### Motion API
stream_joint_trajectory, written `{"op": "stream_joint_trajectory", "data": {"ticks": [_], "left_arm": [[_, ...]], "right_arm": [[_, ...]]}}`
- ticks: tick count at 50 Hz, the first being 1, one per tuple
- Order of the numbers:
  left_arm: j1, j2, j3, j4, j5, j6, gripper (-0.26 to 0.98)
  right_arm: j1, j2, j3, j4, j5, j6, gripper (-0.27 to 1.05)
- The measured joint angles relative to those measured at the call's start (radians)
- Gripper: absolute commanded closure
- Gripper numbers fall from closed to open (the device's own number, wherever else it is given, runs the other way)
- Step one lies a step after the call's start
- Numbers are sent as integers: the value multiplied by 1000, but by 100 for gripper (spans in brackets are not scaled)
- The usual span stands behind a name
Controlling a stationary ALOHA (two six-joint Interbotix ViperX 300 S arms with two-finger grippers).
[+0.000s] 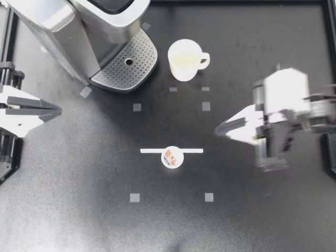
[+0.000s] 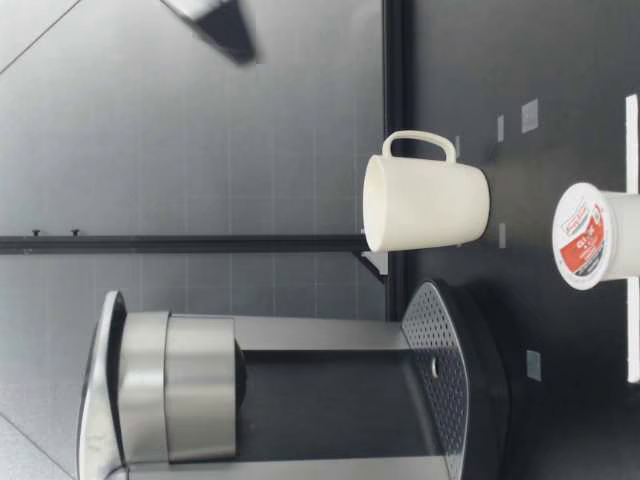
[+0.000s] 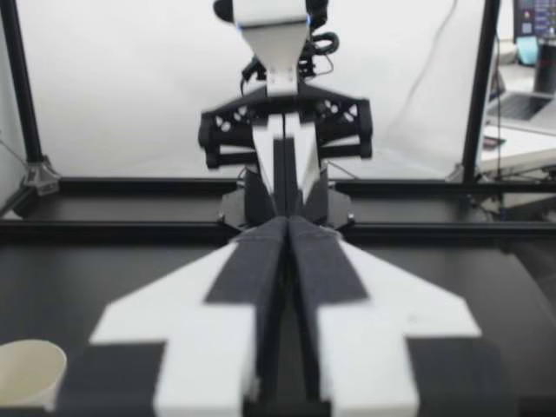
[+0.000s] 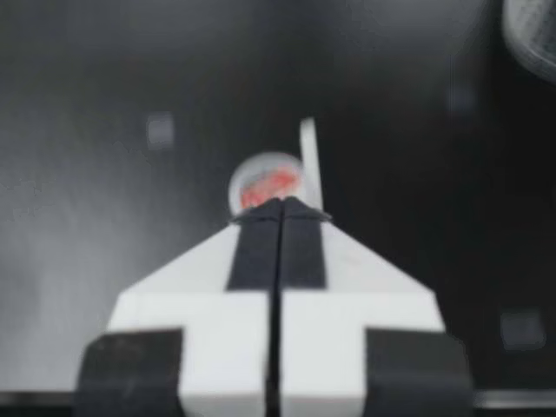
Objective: Place the coffee capsule inside the capsule container, then place the cup onto the center of the cup tray.
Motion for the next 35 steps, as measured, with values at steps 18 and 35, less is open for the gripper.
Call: {"op": "stream_joint_trajectory", "data": {"ticks": [18,35], "left_arm": [[0,2,18,0,-2,0,60],[0,2,37,0,-2,0,60]], "right_arm": [[3,259,-129,0,181,-9,53],[12,377,-150,0,176,-6,-13]]}}
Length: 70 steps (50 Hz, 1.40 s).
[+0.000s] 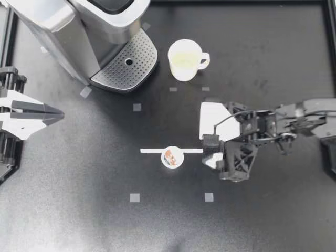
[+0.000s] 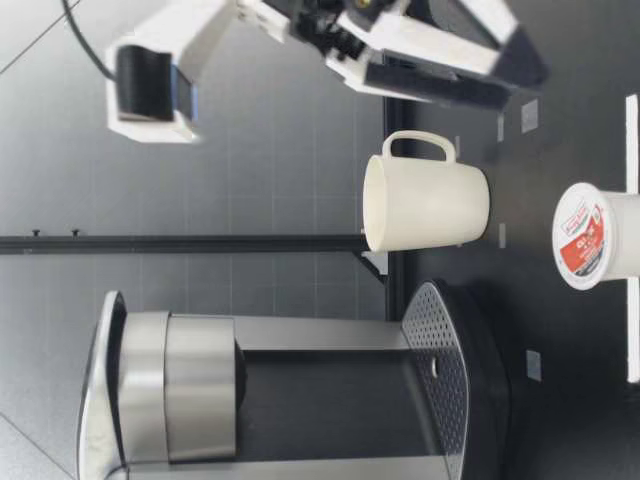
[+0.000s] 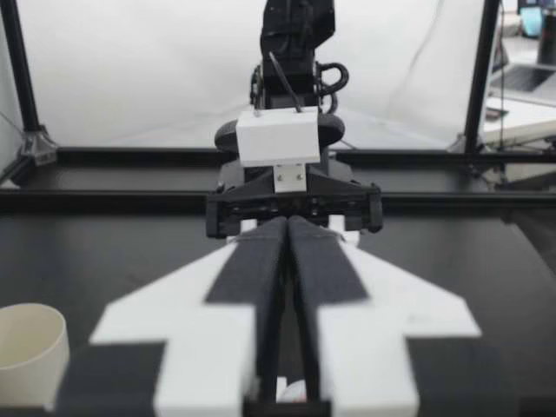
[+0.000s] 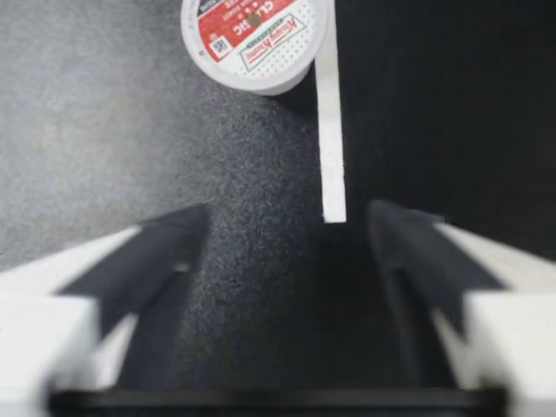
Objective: Place the coffee capsule inside the capsule container, then place the cup onto the center of the cup tray.
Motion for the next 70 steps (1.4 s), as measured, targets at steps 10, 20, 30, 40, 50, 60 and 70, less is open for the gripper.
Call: {"op": "stream_joint_trajectory", "data": {"ticks": [10,20,30,40,50,60,70], "left_arm": [[0,0,2,0,2,0,60],[0,0,2,0,0,-3,60],[0,0,0,0,0,-3,60],[0,-2,0,0,0,-3,60],[0,0,2,0,2,-2,60],[0,0,3,0,2,0,60],[0,0,5,0,0,0,60]], "right_arm": [[0,52,-15,0,-26,-3,-15],[2,71,-17,-2,-83,-8,-15],[9,97,-43,-8,-92,-11,-15],[34,141,-84,-17,-92,-12,-15],[37,169,-107,-26,-94,-12,-15],[37,190,-132,-37,-100,-12,-15],[38,213,-155,-49,-101,-12,-15]]}}
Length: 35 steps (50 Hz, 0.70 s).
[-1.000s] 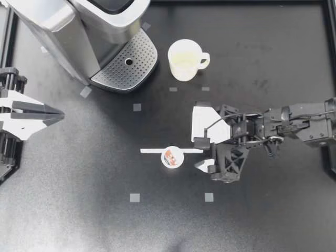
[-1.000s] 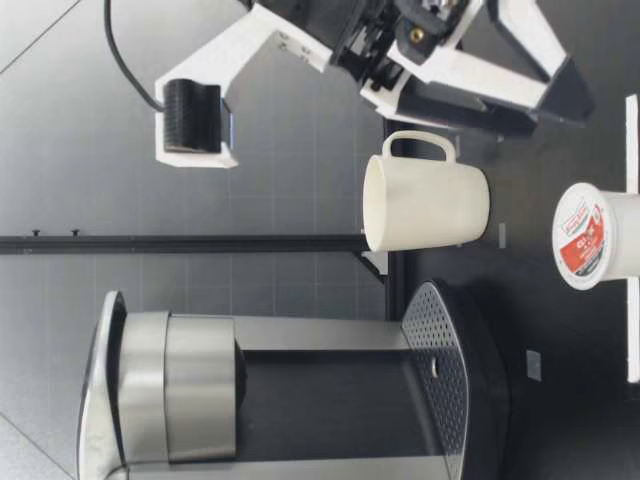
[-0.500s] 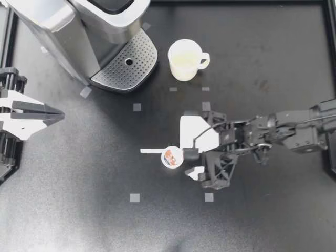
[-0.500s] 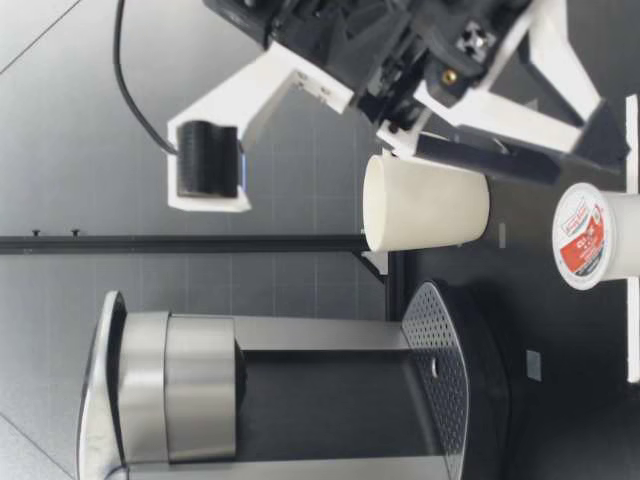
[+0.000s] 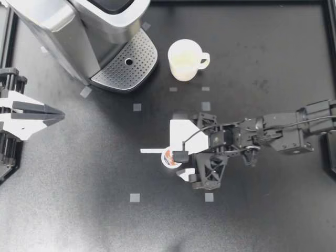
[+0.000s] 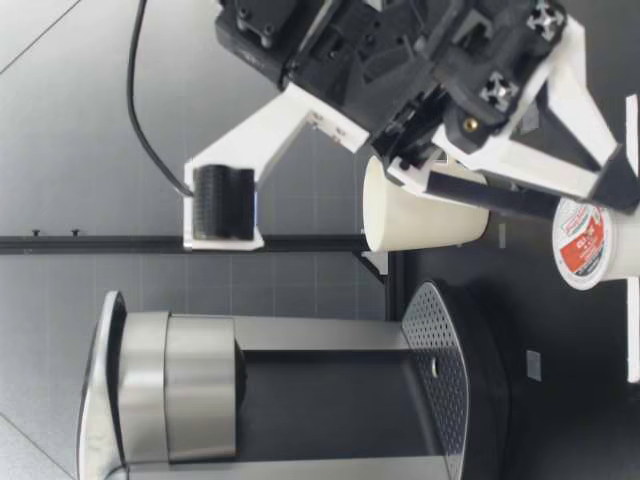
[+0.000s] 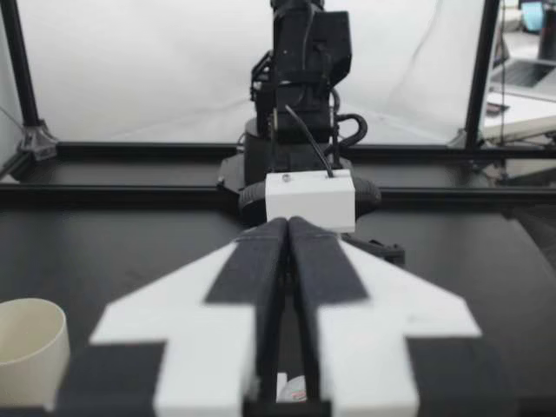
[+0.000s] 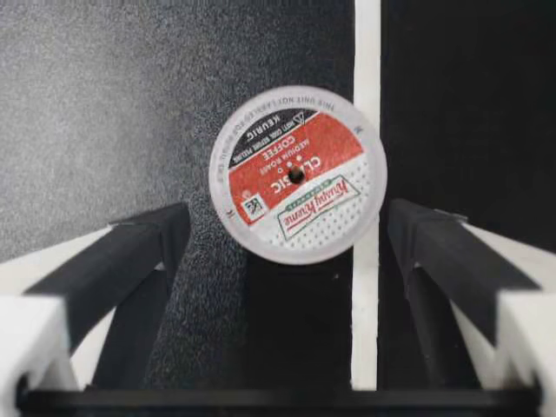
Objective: Place the coffee capsule inside the capsule container, then place the cup onto the center of the cup tray.
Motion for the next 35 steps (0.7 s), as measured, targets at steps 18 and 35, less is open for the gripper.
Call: {"op": "stream_joint_trajectory", "data": {"ticks": [18,35], "left_arm": [[0,0,0,0,0,0,60],[0,0,0,0,0,0,60]], "right_arm": [[0,25,-32,-8,-2,0,-8],[-2,28,-37,-9,-2,5,21]]}}
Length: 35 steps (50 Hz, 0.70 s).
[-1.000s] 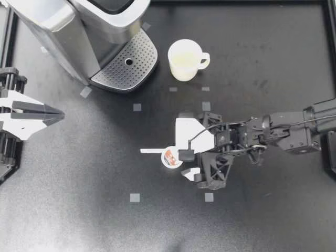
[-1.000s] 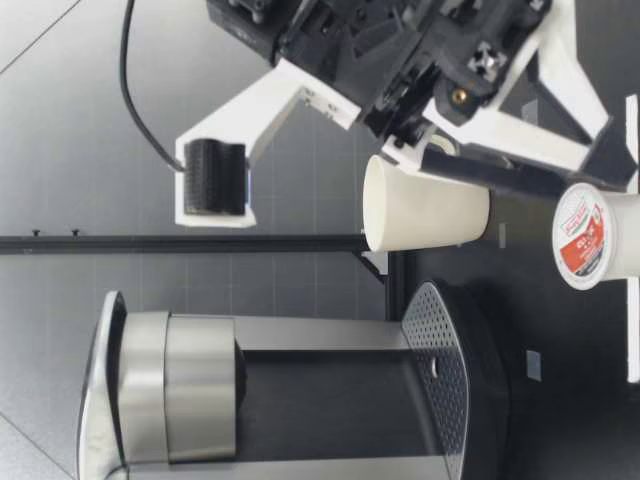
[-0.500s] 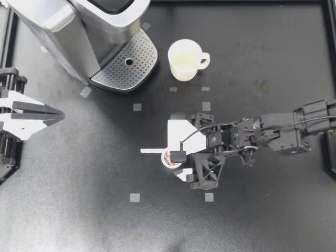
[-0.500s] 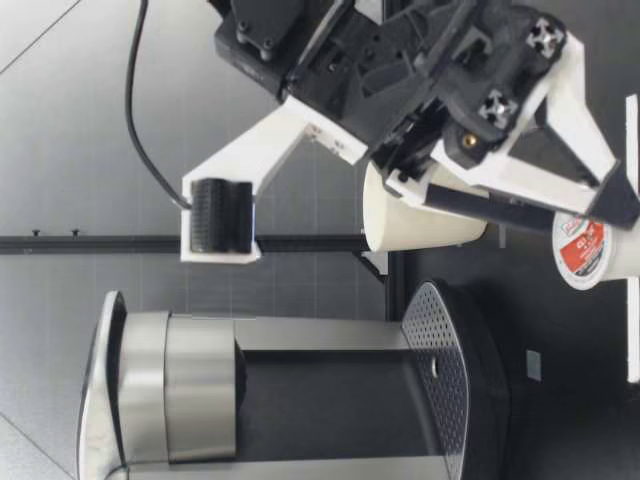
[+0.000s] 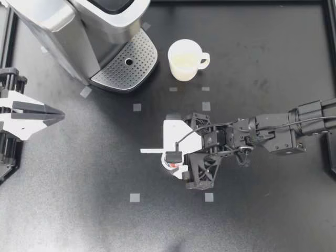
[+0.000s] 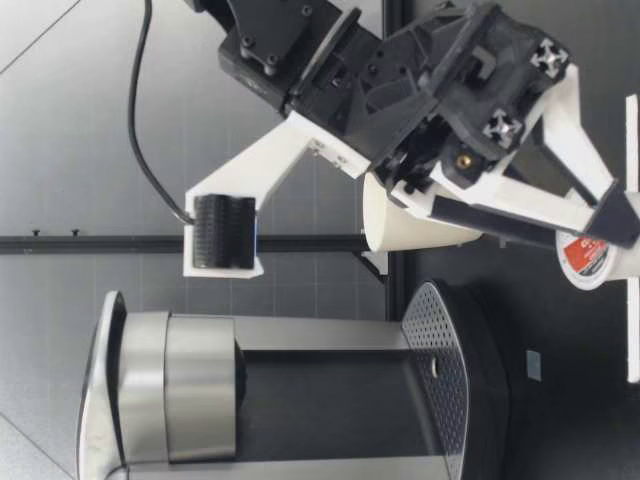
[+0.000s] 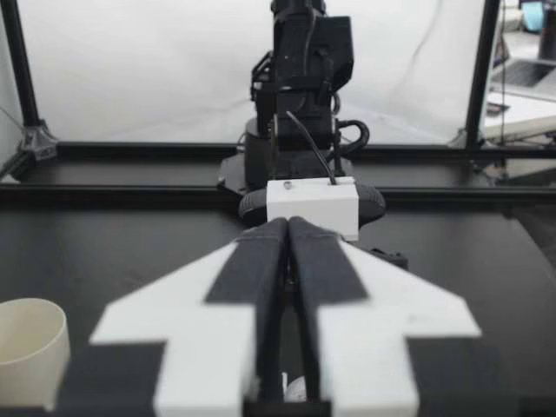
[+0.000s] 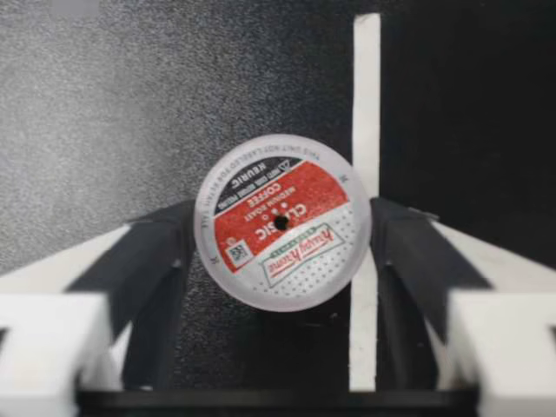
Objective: Place the coffee capsule inside the capsule container, then place the cup onto the center of the cup tray.
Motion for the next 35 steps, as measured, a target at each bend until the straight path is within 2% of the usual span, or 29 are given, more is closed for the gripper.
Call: {"op": "stream_joint_trajectory", "data": {"ticks": [12,21,28,35], "left_arm": [[3,14,-8,-2,3,-5,60],[71,121,-91,-43,97,-11,60],[114,256,-244,-46,298,-9,60],[127,371,-433,-41,581,-9,60]], "right_arm": [[-2,-11,0,0,0,5,23],[-2,-112,43,0,-38,3,23],[-2,-230,143,21,-198,29,23],[-2,-314,250,32,-373,74,23]]}}
